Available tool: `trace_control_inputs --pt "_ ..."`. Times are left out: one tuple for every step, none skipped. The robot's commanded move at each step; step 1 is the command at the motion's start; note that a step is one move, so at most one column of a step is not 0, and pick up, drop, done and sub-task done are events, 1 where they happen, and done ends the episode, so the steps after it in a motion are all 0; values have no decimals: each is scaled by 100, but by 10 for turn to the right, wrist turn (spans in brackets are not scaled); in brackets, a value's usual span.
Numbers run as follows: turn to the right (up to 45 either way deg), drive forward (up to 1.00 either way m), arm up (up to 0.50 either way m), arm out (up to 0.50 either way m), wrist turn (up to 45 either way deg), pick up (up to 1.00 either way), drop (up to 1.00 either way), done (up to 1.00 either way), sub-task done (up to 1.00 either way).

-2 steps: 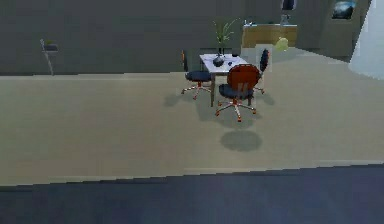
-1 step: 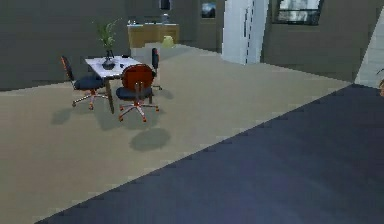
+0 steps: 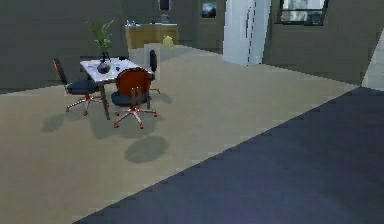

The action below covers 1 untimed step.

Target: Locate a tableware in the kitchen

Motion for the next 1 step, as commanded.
trace_control_inputs --pt "30 0 0 0 0 0 0 0 0"
